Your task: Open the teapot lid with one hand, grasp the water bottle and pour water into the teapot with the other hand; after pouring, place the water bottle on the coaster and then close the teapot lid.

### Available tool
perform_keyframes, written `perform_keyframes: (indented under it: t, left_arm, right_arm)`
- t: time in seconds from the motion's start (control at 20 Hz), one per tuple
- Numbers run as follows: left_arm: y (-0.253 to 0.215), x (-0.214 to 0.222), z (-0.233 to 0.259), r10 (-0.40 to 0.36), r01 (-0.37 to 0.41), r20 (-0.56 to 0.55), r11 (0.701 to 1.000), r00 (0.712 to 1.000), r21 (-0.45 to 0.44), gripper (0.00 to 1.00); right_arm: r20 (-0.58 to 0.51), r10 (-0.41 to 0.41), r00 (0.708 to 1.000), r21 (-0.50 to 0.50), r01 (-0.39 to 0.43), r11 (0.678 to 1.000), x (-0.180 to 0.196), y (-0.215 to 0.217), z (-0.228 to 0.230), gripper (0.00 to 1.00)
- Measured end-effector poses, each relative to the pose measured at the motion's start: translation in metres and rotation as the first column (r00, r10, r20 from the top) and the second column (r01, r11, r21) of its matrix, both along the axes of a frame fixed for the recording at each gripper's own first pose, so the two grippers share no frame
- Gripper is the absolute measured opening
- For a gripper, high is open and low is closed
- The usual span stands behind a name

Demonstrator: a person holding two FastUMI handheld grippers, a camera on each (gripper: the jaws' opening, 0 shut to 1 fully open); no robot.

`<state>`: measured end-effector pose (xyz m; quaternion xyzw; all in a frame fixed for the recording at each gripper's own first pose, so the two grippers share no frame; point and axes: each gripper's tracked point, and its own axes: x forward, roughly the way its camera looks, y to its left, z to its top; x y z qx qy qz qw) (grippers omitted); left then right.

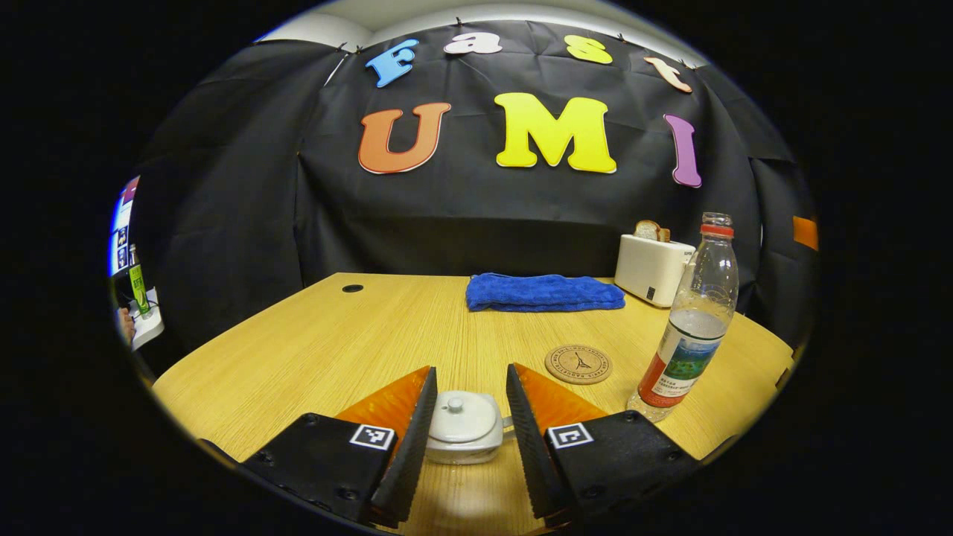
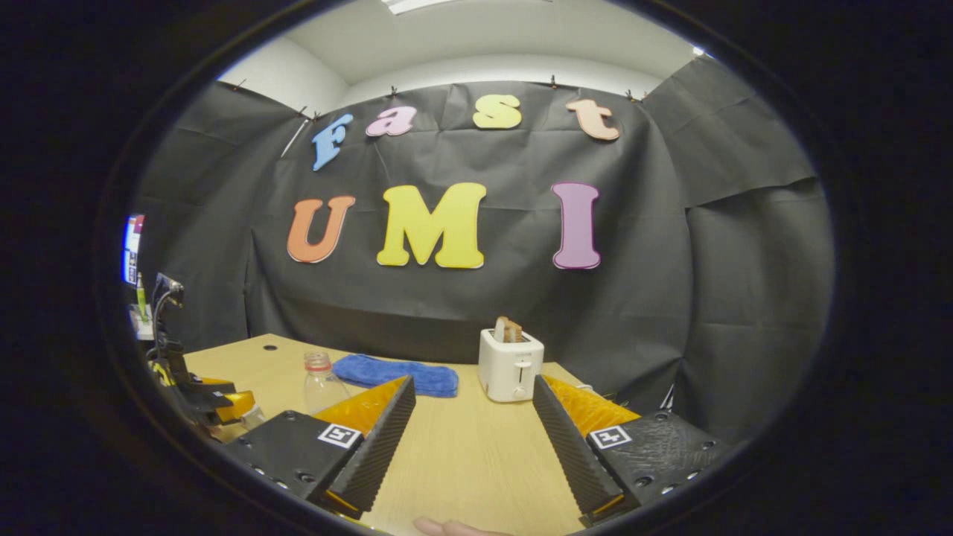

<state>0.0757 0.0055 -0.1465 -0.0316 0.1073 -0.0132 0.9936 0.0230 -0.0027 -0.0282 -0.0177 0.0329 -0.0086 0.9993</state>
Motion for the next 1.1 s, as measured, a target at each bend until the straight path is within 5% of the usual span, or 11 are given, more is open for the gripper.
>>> perform_keyframes:
  t: [0.1,0.3,0.5,0.8,1.1]
  left_arm:
    - [0.0,0.001,-0.006,0.007,-0.007,-0.016,1.0,1.0,-0.003,0.56]
    - [0.009,0.004,-0.005,0.033,-0.033,-0.006,0.999,0.999,0.019,0.27]
    - [0.01,0.006,-0.004,0.041,-0.041,0.005,0.999,0.999,0.018,0.11]
    - [0.011,-0.002,0.028,0.037,-0.042,0.089,0.997,0.995,0.061,0.05]
    - [0.015,-0.031,0.067,0.014,-0.013,0.085,1.0,0.996,-0.007,0.05]
  right_arm:
    - [-0.005,-0.001,1.0,-0.005,0.001,1.0,-0.001,0.0,-0.002,0.97]
    - [-0.009,0.014,1.0,-0.011,-0.014,1.0,0.0,0.007,-0.004,0.95]
    - [-0.026,0.031,0.999,-0.015,-0.031,0.999,0.003,0.016,-0.011,0.97]
    - [-0.045,0.066,0.997,-0.016,-0.066,0.998,0.002,0.036,-0.024,0.95]
    - [-0.102,0.187,0.977,0.017,-0.186,0.982,0.004,0.085,-0.06,0.95]
